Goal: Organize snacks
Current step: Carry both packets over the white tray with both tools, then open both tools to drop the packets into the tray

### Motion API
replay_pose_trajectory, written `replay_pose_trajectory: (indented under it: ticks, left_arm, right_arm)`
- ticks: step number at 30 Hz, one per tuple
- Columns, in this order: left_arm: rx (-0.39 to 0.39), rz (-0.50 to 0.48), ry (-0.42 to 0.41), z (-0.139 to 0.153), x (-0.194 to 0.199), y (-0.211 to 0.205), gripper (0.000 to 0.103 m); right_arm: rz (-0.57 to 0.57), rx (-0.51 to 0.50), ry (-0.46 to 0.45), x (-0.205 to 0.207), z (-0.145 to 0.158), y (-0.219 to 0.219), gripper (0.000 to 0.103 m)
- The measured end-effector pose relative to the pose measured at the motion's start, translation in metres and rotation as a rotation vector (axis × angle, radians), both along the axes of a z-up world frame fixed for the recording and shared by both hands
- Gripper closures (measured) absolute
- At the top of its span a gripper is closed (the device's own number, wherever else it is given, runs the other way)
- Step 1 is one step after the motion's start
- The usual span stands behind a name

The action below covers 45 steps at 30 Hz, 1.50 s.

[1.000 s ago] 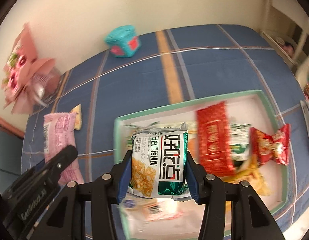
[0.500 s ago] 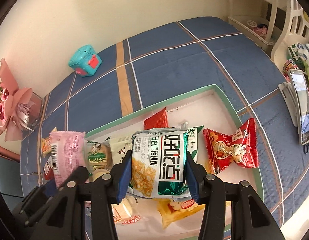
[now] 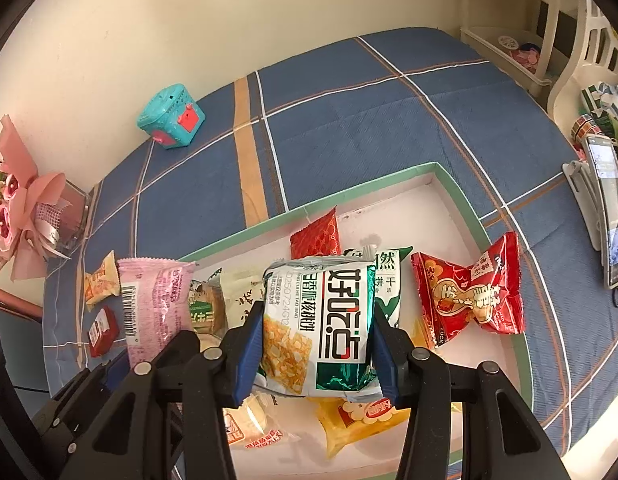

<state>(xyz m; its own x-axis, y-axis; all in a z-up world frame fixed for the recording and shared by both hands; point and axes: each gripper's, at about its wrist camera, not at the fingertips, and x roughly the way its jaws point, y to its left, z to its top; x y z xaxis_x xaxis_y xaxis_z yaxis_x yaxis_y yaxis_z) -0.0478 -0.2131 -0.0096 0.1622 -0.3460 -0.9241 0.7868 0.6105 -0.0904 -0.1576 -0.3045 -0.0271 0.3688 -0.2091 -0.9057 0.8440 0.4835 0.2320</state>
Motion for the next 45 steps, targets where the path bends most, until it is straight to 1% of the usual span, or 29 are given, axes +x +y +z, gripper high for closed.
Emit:
replay_pose_trajectory:
  ticks: [9, 13, 15, 21, 27, 31, 34, 41, 45]
  left_arm:
    - [0.022, -0.012, 0.003, -0.009, -0.003, -0.005, 0.064]
    - [0.033, -0.008, 0.009, -0.012, -0.001, -0.005, 0.060]
    - [0.037, -0.001, 0.010, -0.013, 0.001, -0.005, 0.054]
    - [0.044, 0.018, 0.020, -0.013, 0.005, 0.001, 0.053]
    - [0.038, 0.060, 0.028, -0.010, 0.016, 0.011, 0.049]
    - [0.013, 0.103, 0.050, -0.007, 0.026, 0.021, 0.048]
    - [0.007, 0.136, 0.048, -0.003, 0.034, 0.029, 0.048]
    - [0.023, 0.256, -0.008, 0.004, 0.065, 0.058, 0.048]
    - [0.030, 0.336, -0.020, 0.005, 0.084, 0.082, 0.048]
  right_arm:
    - [0.006, 0.011, 0.016, 0.002, -0.007, -0.002, 0.051]
    - [0.007, 0.016, 0.020, 0.002, -0.009, -0.002, 0.051]
    - [0.005, 0.019, 0.017, 0.001, -0.009, -0.003, 0.051]
    - [0.010, 0.023, 0.015, 0.002, -0.010, -0.003, 0.051]
    - [0.012, 0.018, 0.010, 0.001, -0.007, -0.003, 0.049]
    - [0.026, 0.012, 0.017, 0.004, -0.005, 0.001, 0.045]
    - [0.037, 0.010, 0.023, 0.007, -0.005, 0.004, 0.045]
    - [0.066, -0.014, 0.016, 0.018, 0.003, 0.015, 0.045]
    - [0.089, -0.028, 0.007, 0.029, 0.009, 0.024, 0.045]
